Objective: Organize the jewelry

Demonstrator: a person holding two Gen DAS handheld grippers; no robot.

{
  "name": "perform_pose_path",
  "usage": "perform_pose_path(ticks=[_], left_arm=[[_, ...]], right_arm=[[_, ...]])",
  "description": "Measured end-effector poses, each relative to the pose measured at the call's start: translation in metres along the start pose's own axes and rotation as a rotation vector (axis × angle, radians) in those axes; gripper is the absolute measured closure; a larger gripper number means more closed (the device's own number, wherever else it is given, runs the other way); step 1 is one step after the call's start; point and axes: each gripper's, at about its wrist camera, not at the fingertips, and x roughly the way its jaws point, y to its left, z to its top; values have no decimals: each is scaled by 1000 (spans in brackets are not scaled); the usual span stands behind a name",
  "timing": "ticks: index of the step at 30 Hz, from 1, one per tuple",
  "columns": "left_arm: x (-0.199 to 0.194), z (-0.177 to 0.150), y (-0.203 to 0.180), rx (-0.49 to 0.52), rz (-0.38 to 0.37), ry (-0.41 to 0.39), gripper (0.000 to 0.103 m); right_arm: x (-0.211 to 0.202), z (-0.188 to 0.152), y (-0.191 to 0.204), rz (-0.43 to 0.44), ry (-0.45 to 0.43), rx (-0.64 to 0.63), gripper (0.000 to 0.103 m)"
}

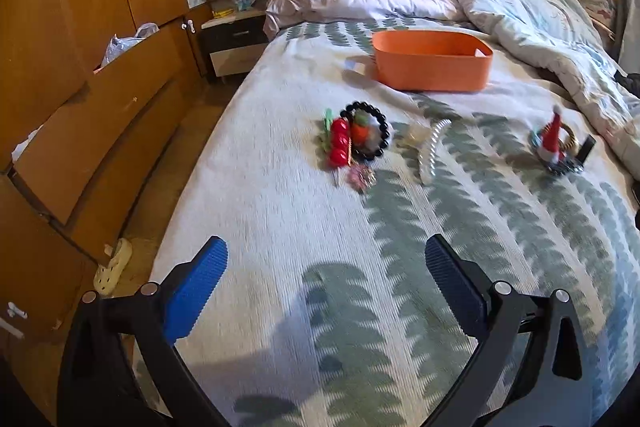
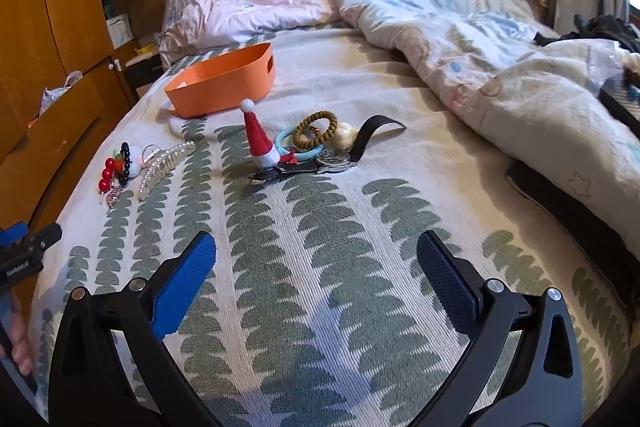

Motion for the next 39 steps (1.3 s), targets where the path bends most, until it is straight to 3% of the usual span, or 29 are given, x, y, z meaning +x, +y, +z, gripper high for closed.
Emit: perform_pose_path(ticks=[9,12,16,19,22,29,33,39], left_arm=[[29,26,5,55,39,-13,5],[48,39,12,18,-1,24,5],[71,50,22,-50,-71,74,5],[81,55,22,-42,-56,75,5],[88,60,18,-11,-46,63,5],[118,75,16,1,-37,83,5],[136,76,20,-26,-65,118,5],[140,83,18,-43,-95,96,5]], right_arm=[[33,48,-7,-10,39,-21,3],[48,64,-10,21,77,7,3],[65,80,-6,-11,64,-31,3],[82,89,-7,-22,72,-53,3],[100,96,-13,-24,75,-58,8],[144,106,-24,-17,135,-55,34],[161,109,-24,-7,151,-60,35],[176,108,-23,-3,153,-56,37]])
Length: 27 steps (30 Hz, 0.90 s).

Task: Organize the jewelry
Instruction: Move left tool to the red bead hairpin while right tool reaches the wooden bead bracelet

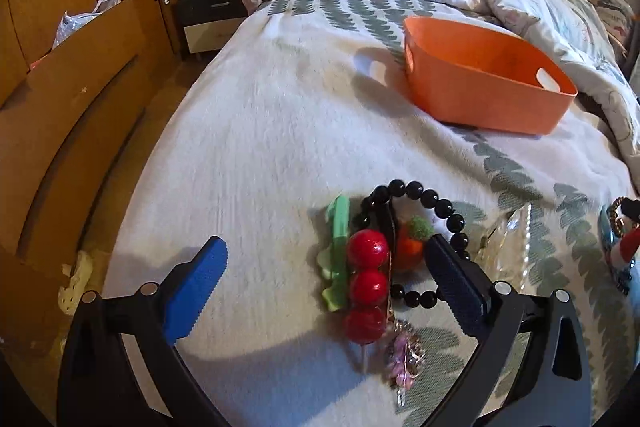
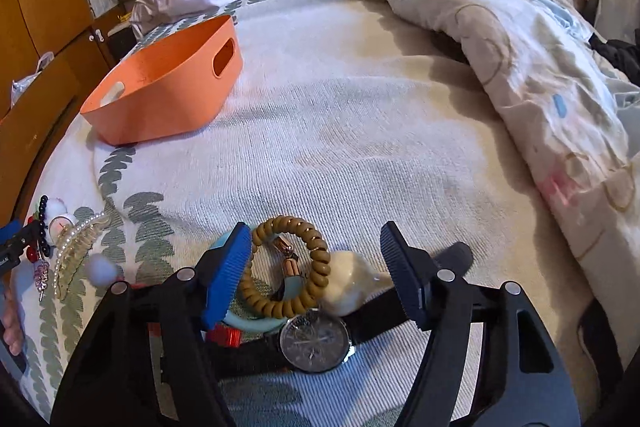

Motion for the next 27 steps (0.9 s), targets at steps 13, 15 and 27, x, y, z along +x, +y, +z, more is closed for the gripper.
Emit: perform_pose_path(ticks=[13,15,27], left_arm=[[8,-6,-1,-33,-57,35,5],[7,-8,-4,-22,-46,33,5],[0,-14,-23,74,8,14,33]], right_arm=[[6,0,4,10,6,-14,59],[6,1,2,5,8,-6,66],[-6,2,3,22,2,-19,92]])
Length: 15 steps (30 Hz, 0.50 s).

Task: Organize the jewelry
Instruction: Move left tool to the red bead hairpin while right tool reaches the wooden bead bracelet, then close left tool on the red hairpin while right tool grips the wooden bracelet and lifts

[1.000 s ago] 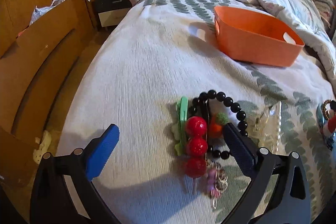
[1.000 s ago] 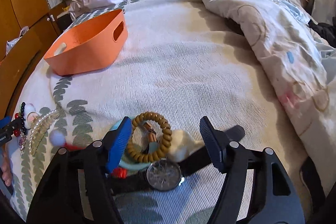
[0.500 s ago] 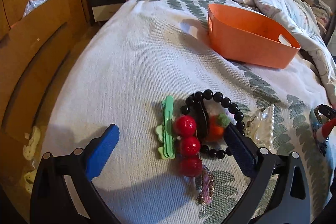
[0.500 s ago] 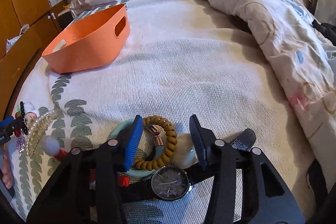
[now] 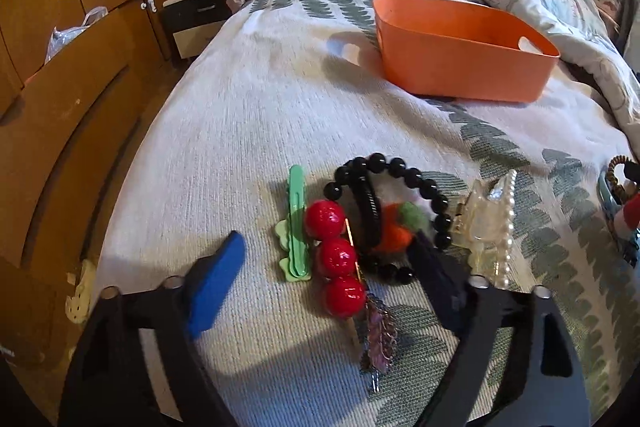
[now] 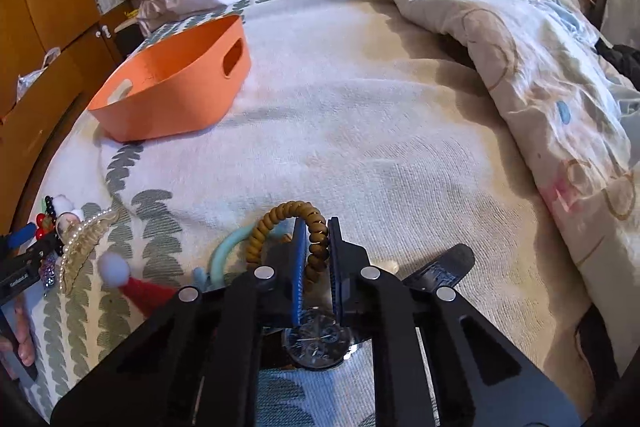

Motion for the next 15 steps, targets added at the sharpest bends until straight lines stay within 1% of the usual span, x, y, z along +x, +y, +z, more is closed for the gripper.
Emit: perform_pose_path(ticks=[1,2,4,7,10,12,15], left_arm=[[-1,0,-1,4,-11,1,45],[-3,1,-2,10,-16,1,48],[-6,2,-3,14,-31,0,65],[-9,2,-4,14,-47,-1,72],[-13,3,-5,18,-62,-2,79],[-18,4,-4,9,-81,-8,82],[-31,9,-1,4,-96,-36,83]], right_arm=[[-2,0,1,9,-3,0,92],[-4,1,2,15,-7,-1,92],[-9,2,3,21,-18,-2,92],[-20,5,2,47,-32,15,92],[-33,9,0,54,-55,22,92],[-44,11,-1,58,-74,30,92],[-58,13,-1,63,-100,36,92]])
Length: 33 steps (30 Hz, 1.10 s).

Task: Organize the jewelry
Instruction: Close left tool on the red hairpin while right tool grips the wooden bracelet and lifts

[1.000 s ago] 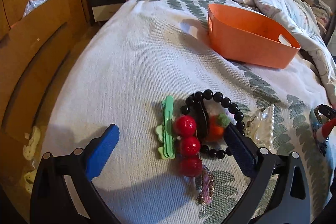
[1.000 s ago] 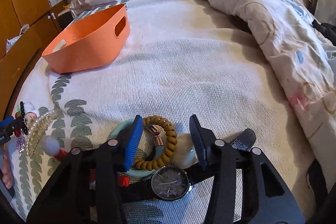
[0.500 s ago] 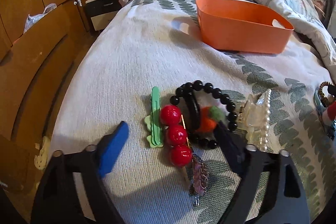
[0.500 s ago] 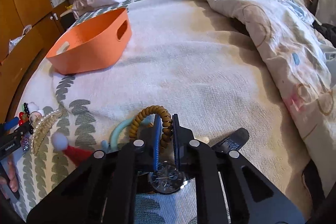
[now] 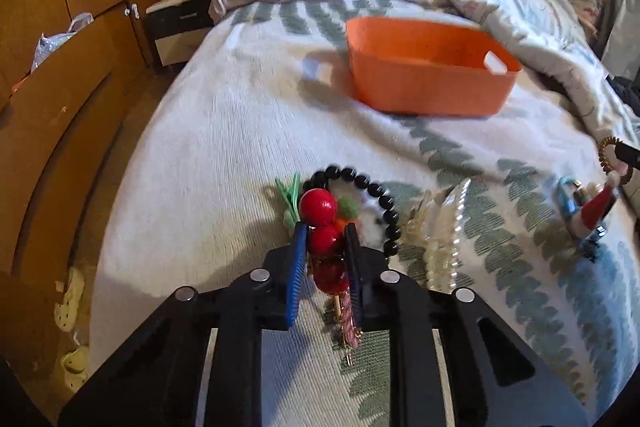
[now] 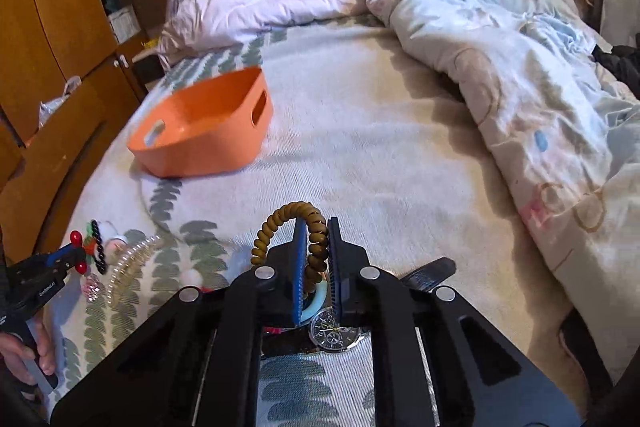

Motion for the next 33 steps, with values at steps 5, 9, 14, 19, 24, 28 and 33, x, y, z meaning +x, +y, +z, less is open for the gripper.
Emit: perform_pose_path(ticks=[5,9,14,19,24,28,33], left_arm=[[-22,9,4,-19,-26,-43,83],[-36,13,7,-37,-59,-59,83],[-56,10,9,-46,-76,-75,83],[-85,3,9,-59,-83,-99,83],[-113,-22,3,-85,-97,-106,83],[-121,-47,-8,-82,-91,-85,83],[-116,-71,-10,-93,-66,-47,83]], right_arm=[[-18,3,3,17,-27,3,92],[-32,4,6,34,-44,12,92],[-59,0,9,65,-68,34,92],[-89,-14,10,89,-87,71,92],[-120,-48,13,106,-87,96,92],[-136,-81,6,115,-70,141,92],[-135,-117,3,116,-16,177,92]])
